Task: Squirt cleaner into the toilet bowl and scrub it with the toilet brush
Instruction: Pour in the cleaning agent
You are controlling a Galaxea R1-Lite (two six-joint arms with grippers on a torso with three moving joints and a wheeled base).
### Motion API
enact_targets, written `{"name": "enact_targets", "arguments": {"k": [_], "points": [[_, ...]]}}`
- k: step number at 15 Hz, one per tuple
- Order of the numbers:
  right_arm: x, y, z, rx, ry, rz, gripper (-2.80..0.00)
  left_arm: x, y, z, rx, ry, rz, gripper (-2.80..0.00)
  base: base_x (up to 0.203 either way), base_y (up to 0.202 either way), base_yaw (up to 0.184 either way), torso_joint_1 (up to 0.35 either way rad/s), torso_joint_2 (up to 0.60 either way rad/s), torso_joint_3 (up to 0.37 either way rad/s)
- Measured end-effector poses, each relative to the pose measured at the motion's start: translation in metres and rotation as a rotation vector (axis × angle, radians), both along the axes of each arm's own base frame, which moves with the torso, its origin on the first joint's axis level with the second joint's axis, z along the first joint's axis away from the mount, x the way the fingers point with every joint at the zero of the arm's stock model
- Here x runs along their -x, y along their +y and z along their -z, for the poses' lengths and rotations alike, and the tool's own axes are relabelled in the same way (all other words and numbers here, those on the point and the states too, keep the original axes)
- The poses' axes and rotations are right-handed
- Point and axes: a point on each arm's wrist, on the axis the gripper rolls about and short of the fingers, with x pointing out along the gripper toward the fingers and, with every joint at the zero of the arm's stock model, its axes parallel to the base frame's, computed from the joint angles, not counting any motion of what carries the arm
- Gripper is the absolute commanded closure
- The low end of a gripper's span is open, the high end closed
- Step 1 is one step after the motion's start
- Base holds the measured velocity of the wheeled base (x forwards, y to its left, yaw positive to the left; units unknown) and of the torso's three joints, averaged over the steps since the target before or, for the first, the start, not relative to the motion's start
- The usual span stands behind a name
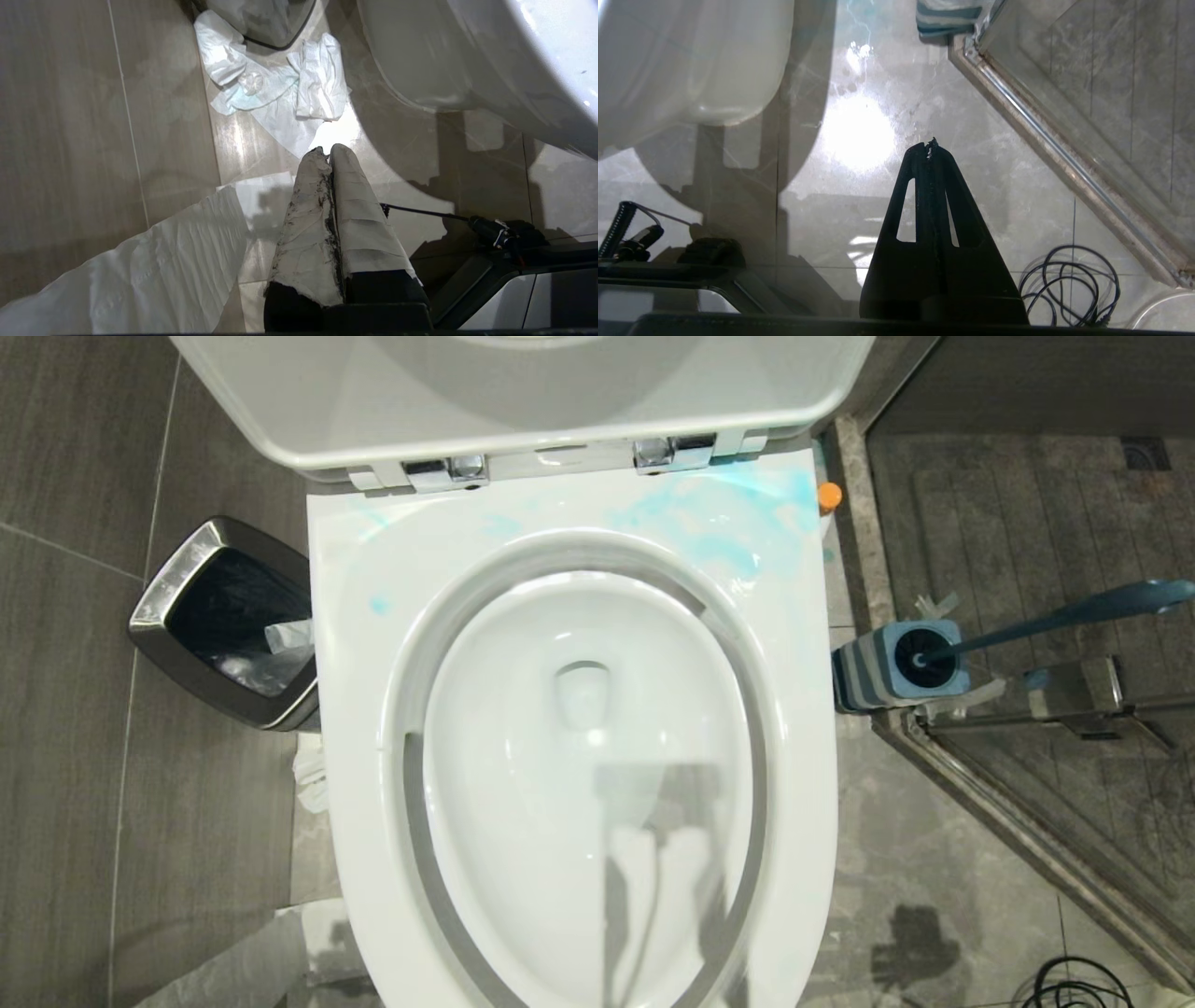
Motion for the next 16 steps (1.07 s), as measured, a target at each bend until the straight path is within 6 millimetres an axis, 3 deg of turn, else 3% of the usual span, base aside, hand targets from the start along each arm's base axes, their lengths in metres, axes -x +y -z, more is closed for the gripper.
{"name": "enact_targets", "arguments": {"k": [6, 16], "points": [[0.0000, 0.0000, 0.0000, 0.000, 0.000, 0.000, 0.00, -0.0001, 0.0000, 0.0001, 0.000, 0.000, 0.000, 0.00, 0.000, 0.000, 0.000, 0.004, 0.00, -0.157], [0.0000, 0.0000, 0.0000, 0.001, 0.000, 0.000, 0.00, -0.0003, 0.0001, -0.0002, 0.005, -0.006, -0.002, 0.00, 0.000, 0.000, 0.000, 0.000, 0.00, -0.004]]}}
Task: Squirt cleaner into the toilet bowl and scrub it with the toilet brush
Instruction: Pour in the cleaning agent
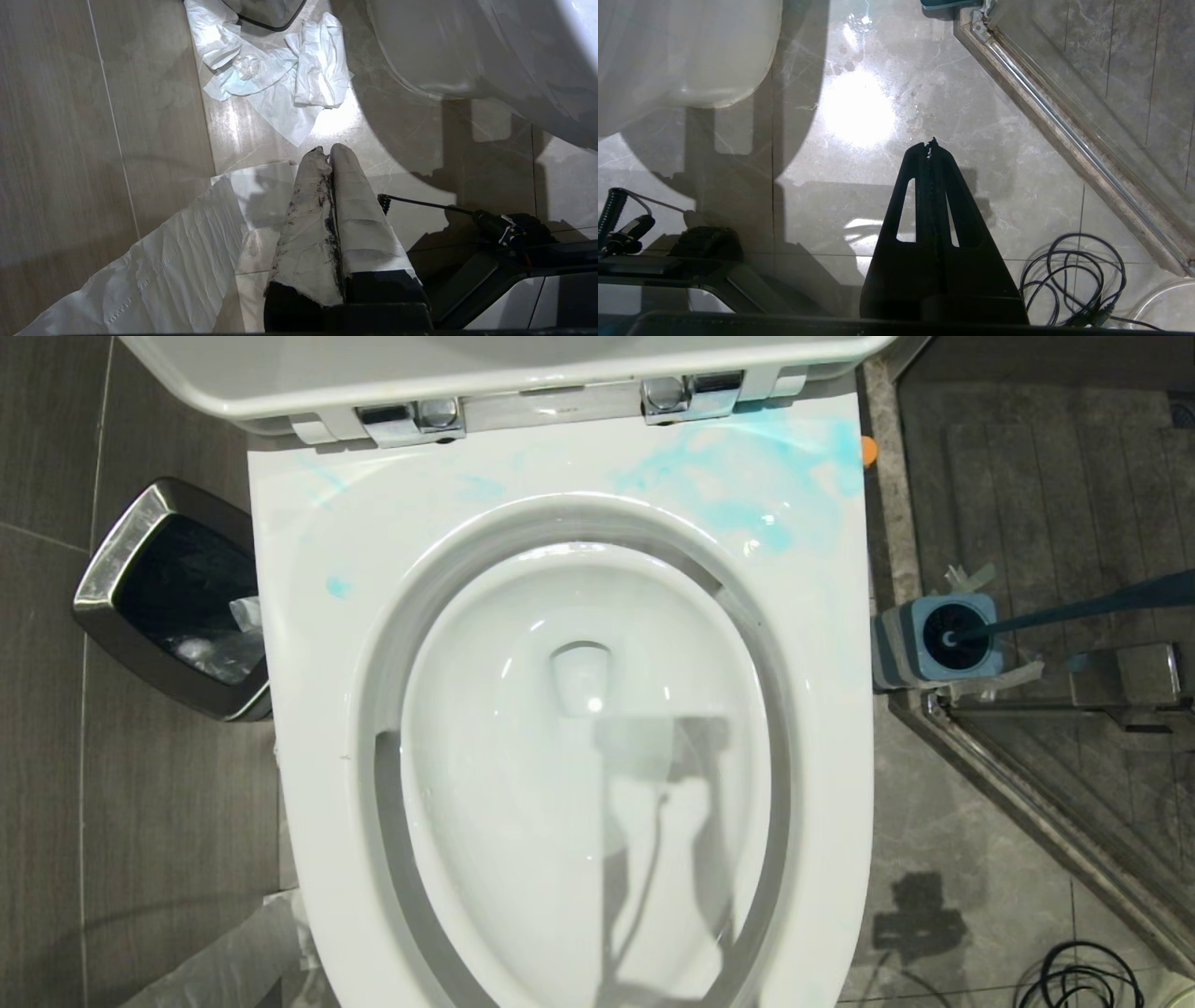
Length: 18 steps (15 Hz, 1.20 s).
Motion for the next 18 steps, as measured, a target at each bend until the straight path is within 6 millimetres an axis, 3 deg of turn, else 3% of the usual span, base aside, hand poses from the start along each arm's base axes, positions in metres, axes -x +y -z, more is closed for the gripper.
{"name": "enact_targets", "arguments": {"k": [7, 9, 11, 14, 18], "points": [[0.002, 0.000, -0.002, 0.008, 0.029, 0.008, 0.00, 0.000, 0.000, 0.000, 0.006, 0.000, -0.002, 0.00, 0.000, 0.000, 0.000, 0.000, 0.00, 0.000], [0.004, 0.000, -0.017, 0.007, 0.056, 0.014, 0.00, 0.000, 0.000, 0.000, 0.007, 0.000, -0.004, 0.00, 0.000, 0.000, 0.000, 0.000, 0.00, 0.000], [-0.001, 0.000, -0.047, 0.005, 0.107, 0.009, 0.00, 0.000, 0.000, 0.000, 0.007, -0.001, -0.004, 0.00, 0.000, 0.000, 0.000, 0.000, 0.00, 0.000], [-0.040, 0.000, -0.100, 0.012, 0.210, 0.000, 0.00, 0.000, 0.000, 0.000, 0.007, -0.001, -0.003, 0.00, 0.000, 0.000, 0.000, 0.000, 0.00, 0.000], [-0.134, 0.004, -0.136, 0.034, 0.279, 0.009, 0.00, 0.000, 0.000, 0.000, 0.007, -0.002, -0.004, 0.00, 0.000, 0.000, 0.000, 0.000, 0.00, 0.000]]}}
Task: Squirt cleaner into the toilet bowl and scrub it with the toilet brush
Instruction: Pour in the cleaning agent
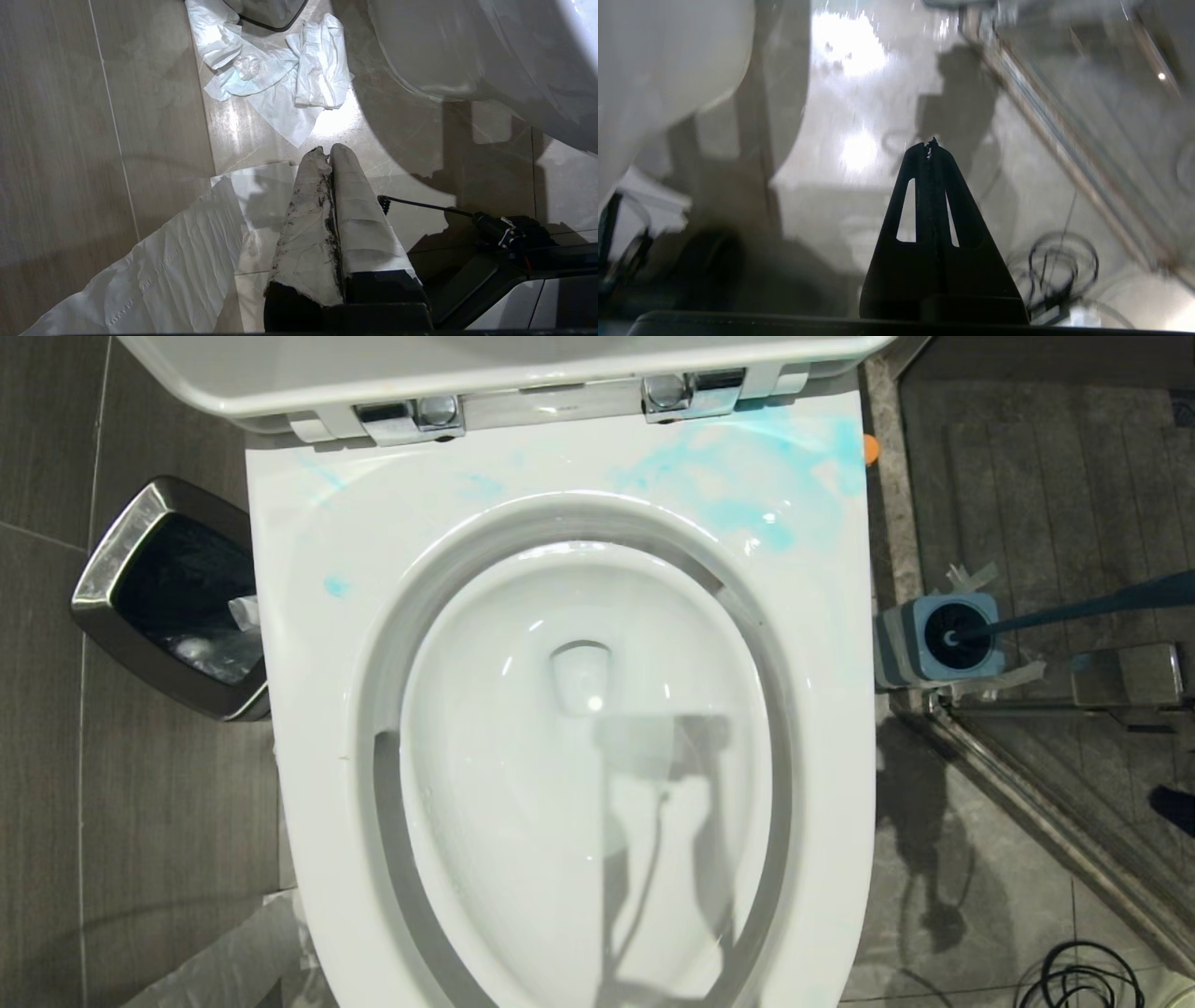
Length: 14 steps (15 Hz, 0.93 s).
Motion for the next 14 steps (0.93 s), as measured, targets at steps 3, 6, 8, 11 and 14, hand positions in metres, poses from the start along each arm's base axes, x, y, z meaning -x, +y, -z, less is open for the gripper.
{"name": "enact_targets", "arguments": {"k": [3, 6, 8, 11, 14], "points": [[-0.056, 0.024, -0.001, 0.028, -0.008, -0.024, 0.00, 0.000, 0.000, 0.000, 0.000, 0.001, 0.000, 0.00, 0.000, 0.000, 0.000, 0.000, 0.00, 0.000], [-0.093, 0.042, 0.010, 0.053, -0.018, -0.007, 0.00, 0.000, 0.000, 0.000, 0.001, 0.001, 0.000, 0.00, 0.000, 0.000, 0.000, 0.000, 0.00, 0.000], [-0.116, 0.052, 0.020, 0.066, -0.045, 0.035, 0.00, 0.000, 0.000, 0.000, 0.000, 0.001, 0.000, 0.00, 0.000, 0.000, 0.000, 0.000, 0.00, 0.000], [-0.148, 0.062, 0.037, 0.089, -0.099, 0.089, 0.00, 0.000, 0.000, 0.000, 0.000, 0.000, 0.000, 0.00, 0.000, 0.000, 0.000, 0.000, 0.00, 0.000], [-0.181, 0.072, 0.046, 0.083, -0.231, 0.103, 0.00, 0.000, 0.000, 0.000, 0.001, 0.000, 0.000, 0.00, 0.000, 0.000, 0.000, 0.000, 0.00, 0.000]]}}
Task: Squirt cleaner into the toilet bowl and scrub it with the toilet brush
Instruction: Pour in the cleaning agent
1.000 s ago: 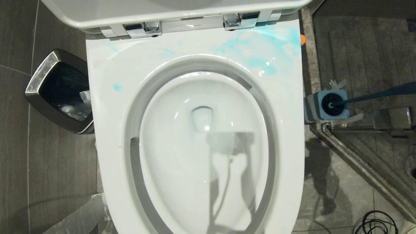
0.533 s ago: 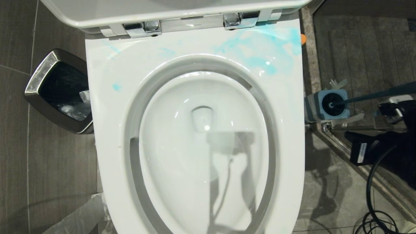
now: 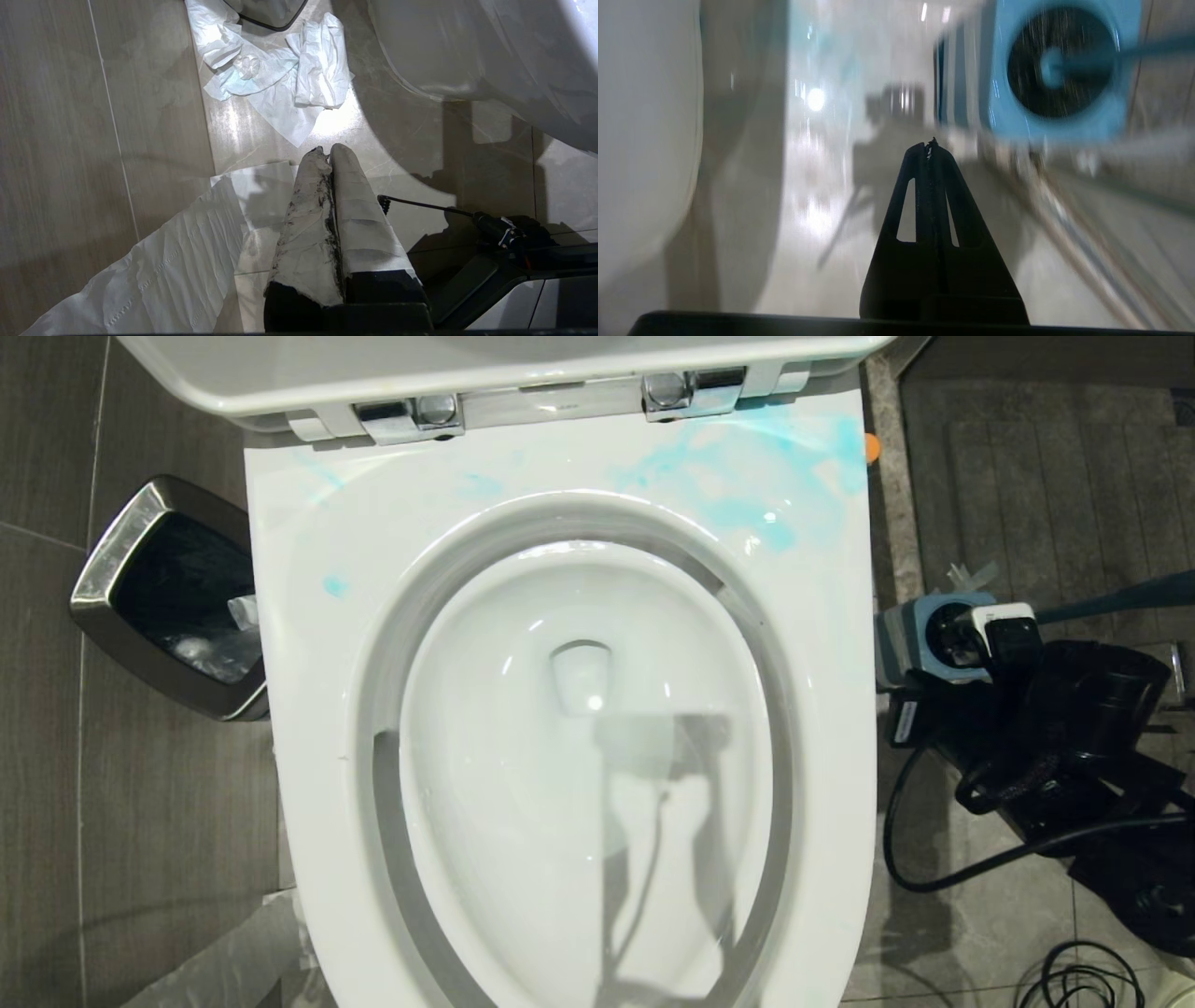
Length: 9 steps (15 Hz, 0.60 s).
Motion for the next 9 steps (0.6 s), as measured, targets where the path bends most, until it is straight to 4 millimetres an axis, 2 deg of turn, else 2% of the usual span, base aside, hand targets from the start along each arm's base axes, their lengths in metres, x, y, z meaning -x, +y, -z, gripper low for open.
{"name": "enact_targets", "arguments": {"k": [5, 9], "points": [[-0.038, 0.009, 0.008, -0.001, -0.188, 0.009, 0.00, 0.000, 0.000, 0.000, 0.000, 0.000, 0.000, 0.00, 0.000, 0.000, 0.000, 0.000, 0.00, 0.000], [-0.067, 0.008, -0.001, 0.065, -0.284, 0.019, 0.00, 0.000, 0.000, 0.000, 0.000, 0.000, 0.000, 0.00, 0.000, 0.000, 0.000, 0.000, 0.00, 0.000]]}}
